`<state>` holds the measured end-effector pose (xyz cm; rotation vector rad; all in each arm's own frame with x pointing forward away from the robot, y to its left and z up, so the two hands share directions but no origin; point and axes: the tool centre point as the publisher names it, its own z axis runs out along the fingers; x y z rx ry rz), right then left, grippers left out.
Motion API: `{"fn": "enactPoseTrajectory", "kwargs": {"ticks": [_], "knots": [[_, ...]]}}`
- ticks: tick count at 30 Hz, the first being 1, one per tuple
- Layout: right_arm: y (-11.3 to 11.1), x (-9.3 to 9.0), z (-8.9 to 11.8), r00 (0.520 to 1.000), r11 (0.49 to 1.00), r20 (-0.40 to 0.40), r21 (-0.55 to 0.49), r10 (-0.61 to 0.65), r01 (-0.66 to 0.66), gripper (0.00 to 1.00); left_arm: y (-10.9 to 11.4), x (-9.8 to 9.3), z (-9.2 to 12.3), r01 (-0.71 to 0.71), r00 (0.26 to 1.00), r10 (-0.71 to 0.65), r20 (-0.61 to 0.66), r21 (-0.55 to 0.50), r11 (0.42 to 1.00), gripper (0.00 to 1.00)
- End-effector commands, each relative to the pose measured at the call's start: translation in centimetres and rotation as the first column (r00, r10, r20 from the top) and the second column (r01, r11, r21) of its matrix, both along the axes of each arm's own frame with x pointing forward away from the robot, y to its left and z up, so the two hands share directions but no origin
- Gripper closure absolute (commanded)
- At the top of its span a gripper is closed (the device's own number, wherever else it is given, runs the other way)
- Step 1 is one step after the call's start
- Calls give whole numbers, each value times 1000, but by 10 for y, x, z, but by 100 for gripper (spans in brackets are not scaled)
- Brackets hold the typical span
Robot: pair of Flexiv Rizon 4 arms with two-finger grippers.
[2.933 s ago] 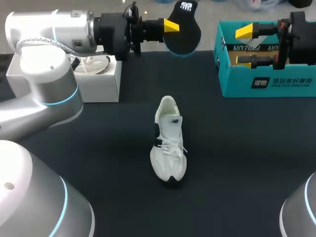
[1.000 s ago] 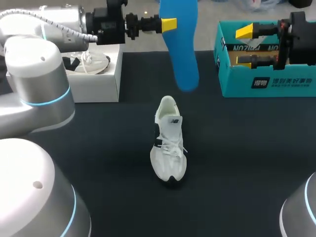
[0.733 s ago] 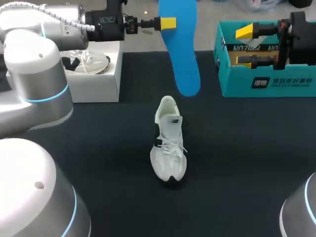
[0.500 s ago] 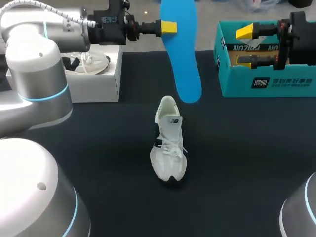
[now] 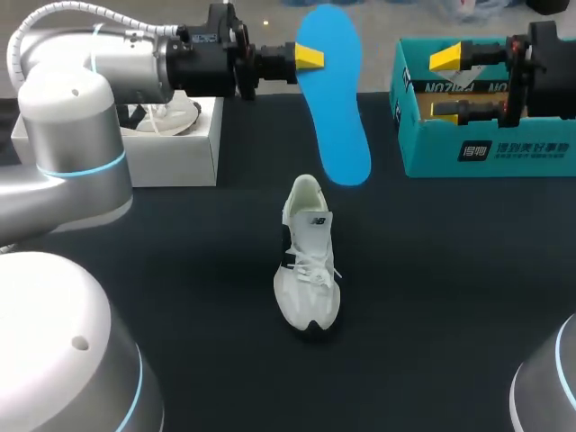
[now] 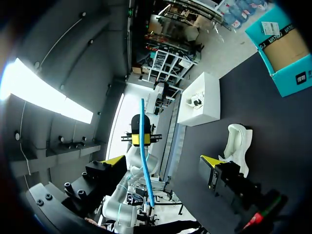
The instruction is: Take the shoe out of the shoebox, open the shoe tongue, remove and reinsert the insole, then place the shoe into the shoebox
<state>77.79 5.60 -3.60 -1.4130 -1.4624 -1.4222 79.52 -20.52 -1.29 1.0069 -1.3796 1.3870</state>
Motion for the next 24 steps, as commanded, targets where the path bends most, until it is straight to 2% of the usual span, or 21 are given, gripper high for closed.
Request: {"fn": "enactPoseTrajectory", "kwargs": {"ticks": [1, 8, 12, 14, 19, 24], "knots": [[2, 0, 0, 1000, 1000, -1, -2, -2, 2, 0, -1, 5, -1, 81, 903, -93, -419, -45, 996, 100], [2, 0, 0, 1000, 1000, -1, -2, -2, 2, 0, -5, 7, -24, 67, 913, -81, -399, -48, 997, 100], [2, 1, 19, 997, 995, 73, -96, 17, -10, 0, -6, 8, -34, 65, 939, -74, -336, -37, 997, 100], [1, 1, 26, 994, 984, 105, -179, 31, -11, 0, -8, 10, -37, 65, 945, -72, -319, -33, 997, 100], [2, -2, 38, 990, 961, 116, -273, 75, -41, 0, -10, 12, -40, 69, 948, -71, -309, -19, 997, 100], [5, -7, 44, 988, 892, 95, -448, 119, -64, 0, -14, 16, -43, 72, 952, -68, -299, 1, 997, 100]]}}
